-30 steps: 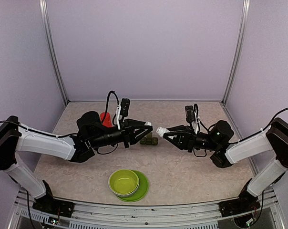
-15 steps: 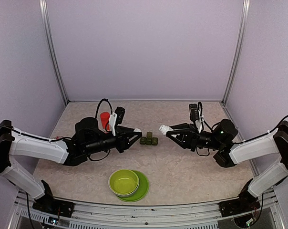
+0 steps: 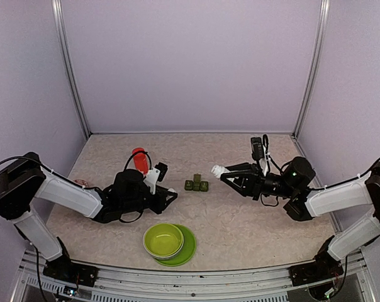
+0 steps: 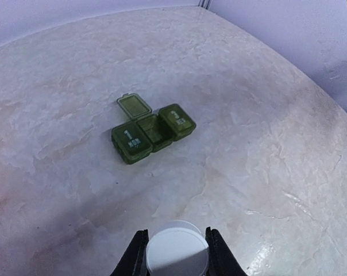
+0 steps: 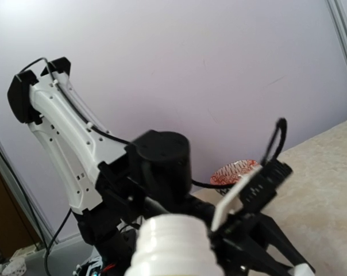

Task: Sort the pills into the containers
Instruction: Place the lid of the pill bottle at the center of the board.

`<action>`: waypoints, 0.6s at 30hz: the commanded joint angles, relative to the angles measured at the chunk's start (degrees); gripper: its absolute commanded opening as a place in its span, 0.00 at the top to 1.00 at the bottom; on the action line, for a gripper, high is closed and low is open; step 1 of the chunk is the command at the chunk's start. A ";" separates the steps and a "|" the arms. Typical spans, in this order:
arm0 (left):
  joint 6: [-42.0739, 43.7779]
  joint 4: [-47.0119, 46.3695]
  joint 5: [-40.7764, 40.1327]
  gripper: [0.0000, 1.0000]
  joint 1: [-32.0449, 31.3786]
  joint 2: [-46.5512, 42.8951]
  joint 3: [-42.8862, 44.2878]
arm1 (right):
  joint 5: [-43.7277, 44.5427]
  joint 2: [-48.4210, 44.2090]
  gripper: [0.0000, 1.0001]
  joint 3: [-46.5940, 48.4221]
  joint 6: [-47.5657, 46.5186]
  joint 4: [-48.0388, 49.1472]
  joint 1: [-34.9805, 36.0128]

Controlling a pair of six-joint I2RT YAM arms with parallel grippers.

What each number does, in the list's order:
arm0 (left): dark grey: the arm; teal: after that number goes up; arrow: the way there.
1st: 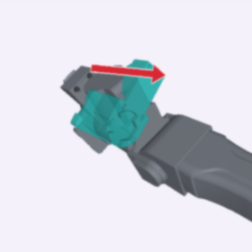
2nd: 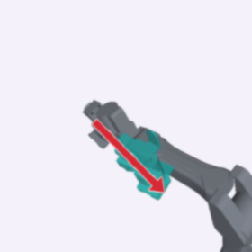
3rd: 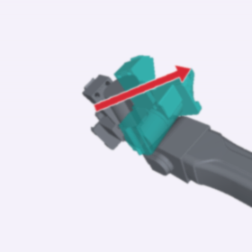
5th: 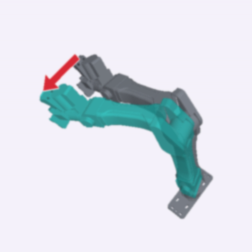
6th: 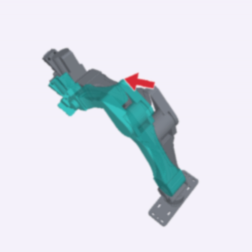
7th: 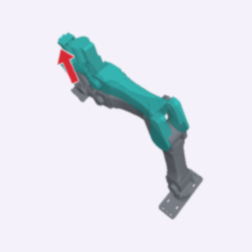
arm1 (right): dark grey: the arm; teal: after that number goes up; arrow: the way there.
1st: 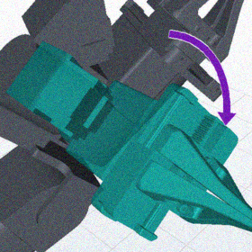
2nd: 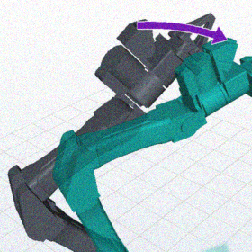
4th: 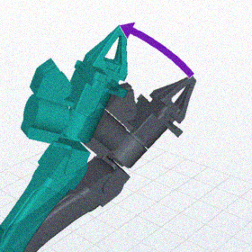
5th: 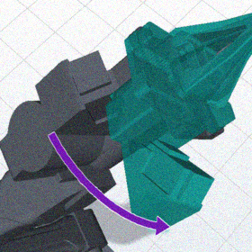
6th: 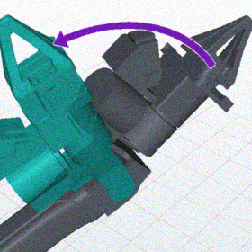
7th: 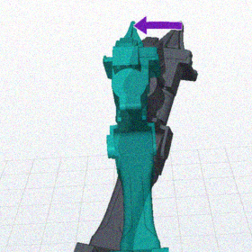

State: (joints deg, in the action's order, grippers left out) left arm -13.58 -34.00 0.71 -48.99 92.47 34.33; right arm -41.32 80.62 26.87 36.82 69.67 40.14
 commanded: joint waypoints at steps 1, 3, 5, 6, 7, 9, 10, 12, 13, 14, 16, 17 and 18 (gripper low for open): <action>0.57 -0.15 -1.47 0.78 1.51 3.09 0.21 | 0.61 -1.69 0.77 -0.77 -1.16 -0.81 -0.50; 0.70 0.51 -1.66 0.78 2.23 4.65 1.01 | 0.67 -1.69 0.78 -0.96 -1.35 -1.09 -0.58; 0.67 1.01 -1.56 0.78 2.76 6.17 1.79 | 0.72 -1.56 0.78 -1.07 -1.33 -0.98 -0.67; 0.74 0.87 -1.30 0.78 3.04 6.83 2.00 | 0.67 -1.48 0.77 -1.08 -1.25 -0.82 -0.75; 0.71 0.64 -1.04 0.78 3.25 7.39 2.05 | 0.63 -1.44 0.78 -1.12 -1.23 -0.57 -0.81; 0.75 0.16 -0.87 0.78 3.53 8.23 2.17 | 0.26 -1.22 0.78 -1.20 -1.12 0.02 -0.92; 0.65 -0.31 -0.76 0.78 3.67 8.63 2.15 | 0.09 -1.12 0.78 -1.14 -1.07 0.21 -0.98; 0.60 -0.58 -0.68 0.78 3.80 9.35 2.38 | -0.19 -0.79 0.78 -0.97 -1.05 0.26 -1.09; 0.57 -0.69 -0.62 0.78 3.82 9.78 2.55 | -0.43 -0.62 0.78 -0.91 -0.89 0.47 -1.19; 0.58 -0.84 -0.57 0.76 3.89 10.19 2.77 | -0.69 -0.49 0.78 -0.73 -0.75 0.63 -1.25; 0.47 -0.89 -0.44 0.74 3.99 11.13 3.27 | -1.01 -0.23 0.78 -0.59 -0.54 0.77 -1.36; 0.47 -0.89 -0.35 0.74 3.99 11.64 3.55 | -1.04 -0.18 0.78 -0.55 -0.40 0.92 -1.38; 0.41 -0.89 -0.25 0.74 3.99 12.06 3.77 | -1.12 -0.13 0.78 -0.65 -0.35 0.95 -1.46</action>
State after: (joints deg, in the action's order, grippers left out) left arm -13.47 -33.76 -0.03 -45.41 102.61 36.12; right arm -41.52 80.25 26.37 36.27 68.88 39.46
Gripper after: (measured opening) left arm 0.257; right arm 0.334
